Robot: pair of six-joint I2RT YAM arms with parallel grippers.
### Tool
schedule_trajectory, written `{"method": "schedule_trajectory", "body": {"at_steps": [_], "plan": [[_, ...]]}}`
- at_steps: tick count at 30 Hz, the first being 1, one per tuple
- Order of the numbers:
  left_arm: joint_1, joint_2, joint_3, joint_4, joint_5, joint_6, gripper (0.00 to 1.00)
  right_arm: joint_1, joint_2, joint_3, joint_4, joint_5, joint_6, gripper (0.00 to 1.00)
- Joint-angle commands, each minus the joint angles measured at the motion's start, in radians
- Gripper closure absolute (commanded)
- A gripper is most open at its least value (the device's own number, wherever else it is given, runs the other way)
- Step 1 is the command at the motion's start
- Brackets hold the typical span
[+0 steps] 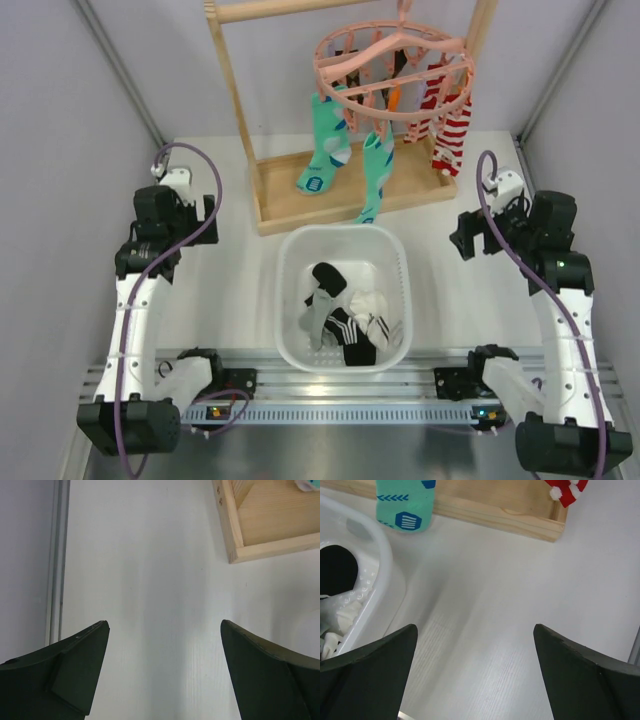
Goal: Clip the socks to the hanger
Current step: Pick up the sock from the bin.
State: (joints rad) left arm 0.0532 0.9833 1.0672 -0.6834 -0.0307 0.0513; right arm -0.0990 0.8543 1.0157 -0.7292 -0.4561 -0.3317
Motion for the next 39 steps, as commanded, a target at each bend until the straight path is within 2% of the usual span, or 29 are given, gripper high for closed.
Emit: {"method": "schedule_trajectory", "body": {"at_steps": [1,5,10,14,17,21,27,32,35,39], "plan": [[0.000,-0.034,0.030,0.036,0.025,-0.030,0.02,0.028,0.015,0.066,-0.006,-0.038,-0.004,0.00],[0.000,-0.018,0.088,0.070,0.025,-0.120,0.03,0.128,0.067,0.092,0.030,-0.055,0.043,0.00],[0.000,-0.055,0.088,0.160,0.208,-0.165,0.02,0.303,0.164,0.161,0.097,-0.032,0.127,0.00],[0.000,-0.121,0.027,0.307,0.323,-0.211,0.02,0.462,0.219,0.158,0.188,0.025,0.195,0.02],[0.000,-0.155,-0.013,0.381,0.419,-0.229,0.02,0.593,0.282,0.136,0.228,0.040,0.230,0.10],[-0.001,-0.137,-0.032,0.404,0.453,-0.266,0.02,0.740,0.368,0.066,0.283,0.076,0.258,0.23],[-0.001,-0.103,-0.050,0.433,0.465,-0.284,0.03,0.869,0.407,-0.115,0.579,0.250,0.258,0.46],[-0.001,-0.061,-0.032,0.450,0.482,-0.294,0.03,0.898,0.532,-0.128,0.628,0.232,0.061,0.50],[-0.001,-0.060,-0.039,0.470,0.523,-0.277,0.02,0.900,0.588,-0.137,0.636,0.173,-0.116,0.47],[-0.001,-0.064,-0.055,0.495,0.565,-0.277,0.02,0.900,0.623,-0.154,0.594,0.045,-0.355,0.32]]}}
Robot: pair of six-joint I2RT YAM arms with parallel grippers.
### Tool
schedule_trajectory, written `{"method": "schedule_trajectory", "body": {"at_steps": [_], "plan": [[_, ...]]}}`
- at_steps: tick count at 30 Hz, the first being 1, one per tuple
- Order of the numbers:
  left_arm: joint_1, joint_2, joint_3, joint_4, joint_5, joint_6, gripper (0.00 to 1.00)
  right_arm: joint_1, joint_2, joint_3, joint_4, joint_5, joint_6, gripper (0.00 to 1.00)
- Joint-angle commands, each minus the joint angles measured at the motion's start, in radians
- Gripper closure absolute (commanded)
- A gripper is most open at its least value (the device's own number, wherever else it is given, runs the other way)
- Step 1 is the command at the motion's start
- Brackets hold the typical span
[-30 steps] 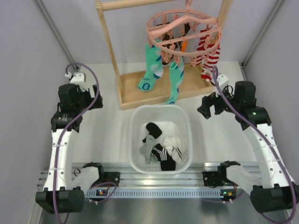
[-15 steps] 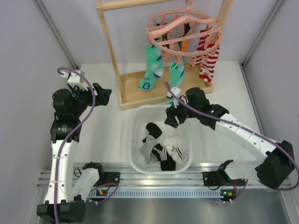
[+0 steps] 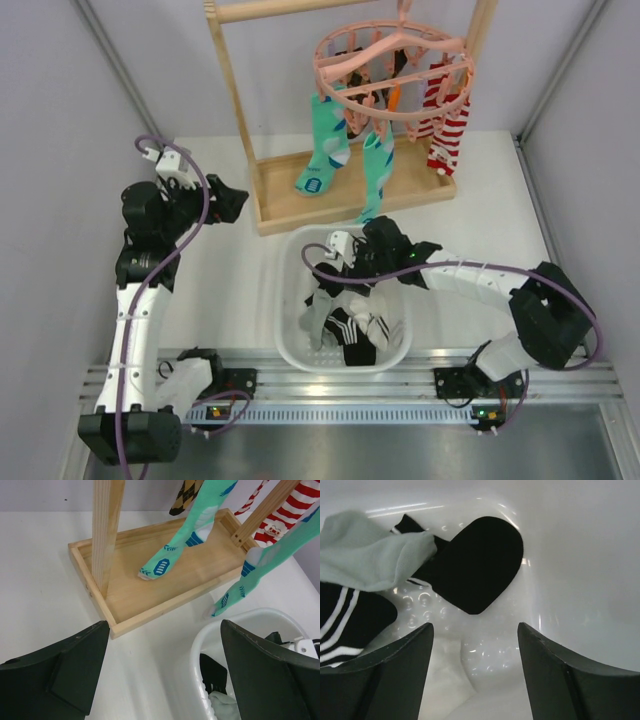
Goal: Clip the socks to the hanger
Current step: Pick up the sock from the bin.
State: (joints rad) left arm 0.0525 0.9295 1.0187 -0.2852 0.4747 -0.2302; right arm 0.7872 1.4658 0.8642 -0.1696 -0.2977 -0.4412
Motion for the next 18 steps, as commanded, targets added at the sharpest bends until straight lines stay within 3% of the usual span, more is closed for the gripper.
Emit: {"method": "schedule_trajectory", "body": {"at_steps": [1,6,18], "plan": [[0.000,-0.009,-0.002,0.096,0.062,0.003,0.02,0.015,0.027,-0.001,0.025,-0.153,-0.269,0.31],[0.000,0.005,0.008,0.089,0.061,0.005,0.02,0.015,0.088,0.038,0.005,-0.215,-0.349,0.24],[0.000,0.020,0.006,0.078,0.056,0.022,0.02,0.027,0.208,0.094,0.075,-0.201,-0.383,0.25]]}}
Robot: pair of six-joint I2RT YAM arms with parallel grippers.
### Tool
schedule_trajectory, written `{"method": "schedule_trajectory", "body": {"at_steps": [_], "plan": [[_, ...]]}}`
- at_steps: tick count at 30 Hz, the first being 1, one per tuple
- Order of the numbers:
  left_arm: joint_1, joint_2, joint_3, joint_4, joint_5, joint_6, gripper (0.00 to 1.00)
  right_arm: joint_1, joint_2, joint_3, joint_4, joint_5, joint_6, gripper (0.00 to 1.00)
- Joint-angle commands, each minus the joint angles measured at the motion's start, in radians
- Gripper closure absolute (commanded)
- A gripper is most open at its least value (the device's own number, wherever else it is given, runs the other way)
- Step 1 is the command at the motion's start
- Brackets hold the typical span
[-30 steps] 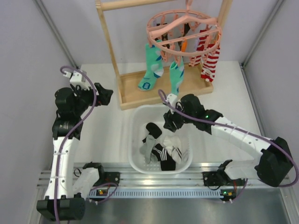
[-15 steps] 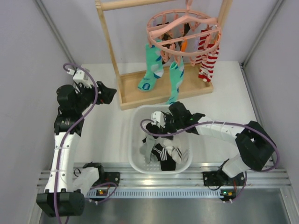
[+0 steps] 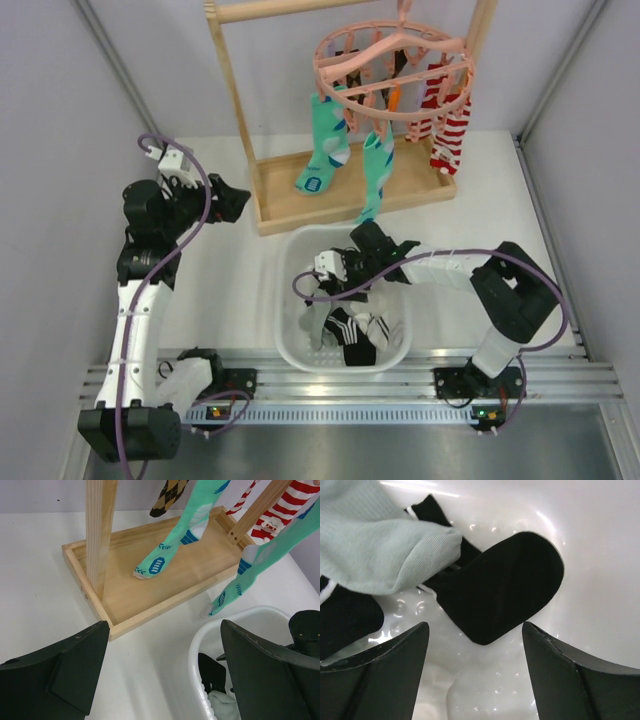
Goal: Clip the socks to the hanger
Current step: Pick up the sock from the bin.
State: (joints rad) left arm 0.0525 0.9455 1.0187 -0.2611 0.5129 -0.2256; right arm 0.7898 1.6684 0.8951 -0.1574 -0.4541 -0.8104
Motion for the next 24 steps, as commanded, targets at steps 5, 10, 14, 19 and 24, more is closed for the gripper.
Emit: {"method": "schedule_trajectory", "body": {"at_steps": [5,10,14,19,24], "plan": [[0.000,0.007,-0.002,0.054,0.012,0.019,0.02,0.042,0.016,0.080,0.061,-0.080,0.008,0.25],[0.000,0.009,0.000,0.051,0.013,0.026,0.02,0.054,0.062,0.080,0.070,-0.087,-0.010,0.24],[0.000,0.012,0.001,0.042,0.018,0.032,0.02,0.055,0.091,0.093,0.039,-0.080,-0.056,0.30],[0.000,0.015,0.014,0.034,0.015,0.042,0.03,0.055,0.065,0.088,0.050,-0.022,-0.030,0.82],[0.001,0.016,0.026,0.033,0.027,0.036,0.04,0.051,-0.033,0.130,-0.008,0.048,0.046,1.00]]}}
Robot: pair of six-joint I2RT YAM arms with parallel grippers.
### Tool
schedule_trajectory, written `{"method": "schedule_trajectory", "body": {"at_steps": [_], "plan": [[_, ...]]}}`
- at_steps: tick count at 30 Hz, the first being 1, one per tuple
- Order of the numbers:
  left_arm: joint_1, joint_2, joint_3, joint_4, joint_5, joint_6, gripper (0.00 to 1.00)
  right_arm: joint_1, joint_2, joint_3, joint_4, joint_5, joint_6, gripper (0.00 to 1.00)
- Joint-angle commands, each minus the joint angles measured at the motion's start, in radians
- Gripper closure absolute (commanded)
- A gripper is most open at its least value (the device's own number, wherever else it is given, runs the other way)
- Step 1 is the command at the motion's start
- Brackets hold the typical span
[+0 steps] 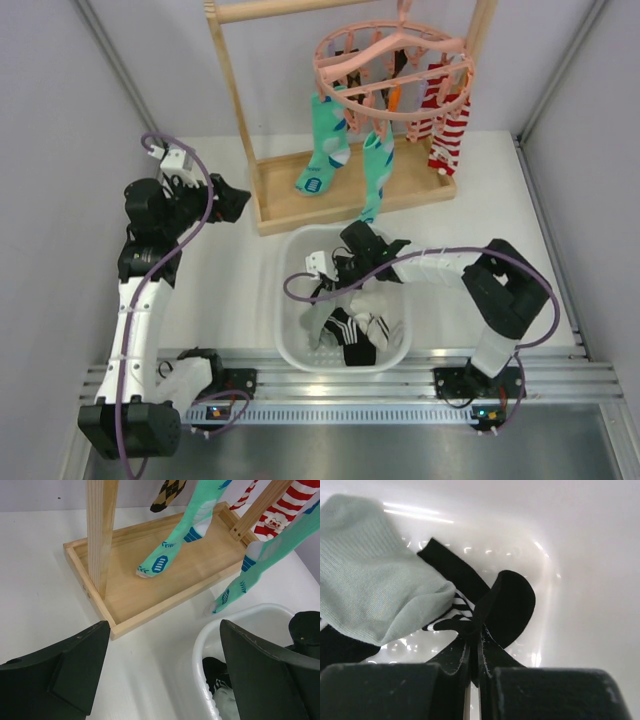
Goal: Clip the socks to the hanger
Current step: Pick up the sock from the bin.
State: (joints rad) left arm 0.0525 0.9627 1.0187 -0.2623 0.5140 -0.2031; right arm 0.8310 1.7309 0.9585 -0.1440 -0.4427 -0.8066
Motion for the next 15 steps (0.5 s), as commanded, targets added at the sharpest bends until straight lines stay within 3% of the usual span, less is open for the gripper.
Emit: {"method": "schedule_trajectory", "body": {"at_steps": [1,11,15], "plan": [[0.000,-0.002,0.027,0.035,0.040,0.008,0.04,0.002,-0.141,0.084,-0.032,0.039,0.049,1.00],[0.000,-0.056,-0.009,0.124,0.242,-0.010,0.07,-0.093,-0.333,0.250,-0.269,-0.131,0.257,1.00],[0.000,-0.055,-0.011,0.159,0.320,-0.062,0.07,-0.150,-0.393,0.247,-0.272,-0.203,0.439,1.00]]}}
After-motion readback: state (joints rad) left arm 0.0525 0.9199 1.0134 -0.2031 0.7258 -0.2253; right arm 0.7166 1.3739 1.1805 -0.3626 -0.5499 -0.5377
